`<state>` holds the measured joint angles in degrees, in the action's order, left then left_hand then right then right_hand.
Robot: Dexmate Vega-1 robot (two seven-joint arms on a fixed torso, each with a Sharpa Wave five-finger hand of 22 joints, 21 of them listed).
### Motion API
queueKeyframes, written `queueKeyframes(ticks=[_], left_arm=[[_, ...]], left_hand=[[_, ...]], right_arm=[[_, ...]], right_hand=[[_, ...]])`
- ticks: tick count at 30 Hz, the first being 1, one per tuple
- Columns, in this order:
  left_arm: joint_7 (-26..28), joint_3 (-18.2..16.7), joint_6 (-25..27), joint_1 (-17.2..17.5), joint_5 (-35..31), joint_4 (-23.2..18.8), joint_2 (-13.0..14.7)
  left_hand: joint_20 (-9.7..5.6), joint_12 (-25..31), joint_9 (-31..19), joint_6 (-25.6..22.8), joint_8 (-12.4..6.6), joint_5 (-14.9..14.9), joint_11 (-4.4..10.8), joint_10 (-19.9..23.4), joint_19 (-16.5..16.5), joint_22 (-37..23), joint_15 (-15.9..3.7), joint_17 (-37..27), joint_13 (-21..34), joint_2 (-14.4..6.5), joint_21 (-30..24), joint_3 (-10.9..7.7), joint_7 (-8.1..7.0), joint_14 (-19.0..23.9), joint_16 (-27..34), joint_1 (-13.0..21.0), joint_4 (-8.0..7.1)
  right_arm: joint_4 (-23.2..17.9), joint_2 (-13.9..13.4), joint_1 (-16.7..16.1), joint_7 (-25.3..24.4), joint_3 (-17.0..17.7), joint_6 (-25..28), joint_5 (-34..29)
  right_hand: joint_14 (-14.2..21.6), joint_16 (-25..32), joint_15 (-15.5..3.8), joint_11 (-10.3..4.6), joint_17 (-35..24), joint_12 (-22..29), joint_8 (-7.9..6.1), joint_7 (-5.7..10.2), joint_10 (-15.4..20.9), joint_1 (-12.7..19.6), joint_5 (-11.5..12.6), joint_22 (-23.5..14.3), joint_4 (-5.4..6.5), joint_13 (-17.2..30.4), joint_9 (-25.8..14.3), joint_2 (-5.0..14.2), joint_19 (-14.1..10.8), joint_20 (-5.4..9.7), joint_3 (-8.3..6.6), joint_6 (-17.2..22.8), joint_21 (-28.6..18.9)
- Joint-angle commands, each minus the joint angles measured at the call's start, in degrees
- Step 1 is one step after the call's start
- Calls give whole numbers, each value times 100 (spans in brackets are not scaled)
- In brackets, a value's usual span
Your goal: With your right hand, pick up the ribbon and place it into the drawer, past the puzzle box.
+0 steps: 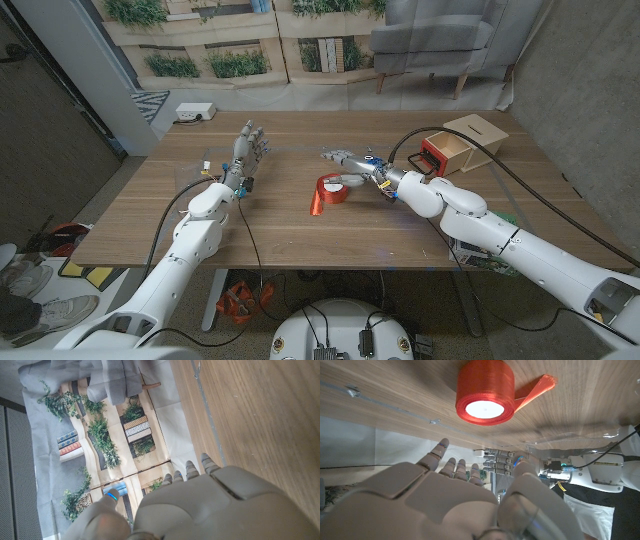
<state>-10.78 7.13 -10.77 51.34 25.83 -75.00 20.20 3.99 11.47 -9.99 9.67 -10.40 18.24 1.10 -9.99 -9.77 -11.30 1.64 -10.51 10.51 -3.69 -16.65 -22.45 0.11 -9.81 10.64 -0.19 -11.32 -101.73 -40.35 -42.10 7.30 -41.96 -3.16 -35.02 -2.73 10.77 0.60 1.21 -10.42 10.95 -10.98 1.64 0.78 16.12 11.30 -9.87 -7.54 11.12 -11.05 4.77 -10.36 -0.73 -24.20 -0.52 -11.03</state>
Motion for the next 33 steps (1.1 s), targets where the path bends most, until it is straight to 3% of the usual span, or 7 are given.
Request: queueKeyframes(ticks=[1, 21, 33], left_arm=[[15, 4, 49, 20, -11, -31, 5], [-78, 11, 62, -118, -36, 156, -9], [-127, 7, 64, -198, -73, 263, -38]], left_hand=[[2, 18, -24, 694, -31, 18, -33, -868, -242, -17, 40, -16, 23, -675, -8, -1, -30, -976, 30, 8, 6], [13, 24, -25, 674, -33, 19, -70, -856, -243, -17, 70, -16, 23, -676, 2, 3, -34, -974, 28, 10, 6], [16, 21, -25, 673, -30, 19, -68, -864, -250, -17, 71, -16, 23, -675, 9, 6, -28, -978, 26, 10, 6]], right_arm=[[73, 36, 65, 153, -106, -31, -64], [250, 149, 186, 288, -220, 20, -174], [310, 171, 257, 383, -316, 102, -315]], right_hand=[[-15, 8, -16, 9, 4, -5, 2, 25, -31, 72, -17, -14, -50, 17, -8, 1, -52, 27, -33, -39, -32], [29, 23, -16, 16, 3, 4, -6, 27, -48, 200, -23, -13, -131, 16, -8, -9, -143, -86, -61, -85, -58], [37, 21, 3, -5, 3, 1, 1, 25, -76, 319, -28, -13, -187, 15, -7, -7, -177, -65, -99, -151, -60]])
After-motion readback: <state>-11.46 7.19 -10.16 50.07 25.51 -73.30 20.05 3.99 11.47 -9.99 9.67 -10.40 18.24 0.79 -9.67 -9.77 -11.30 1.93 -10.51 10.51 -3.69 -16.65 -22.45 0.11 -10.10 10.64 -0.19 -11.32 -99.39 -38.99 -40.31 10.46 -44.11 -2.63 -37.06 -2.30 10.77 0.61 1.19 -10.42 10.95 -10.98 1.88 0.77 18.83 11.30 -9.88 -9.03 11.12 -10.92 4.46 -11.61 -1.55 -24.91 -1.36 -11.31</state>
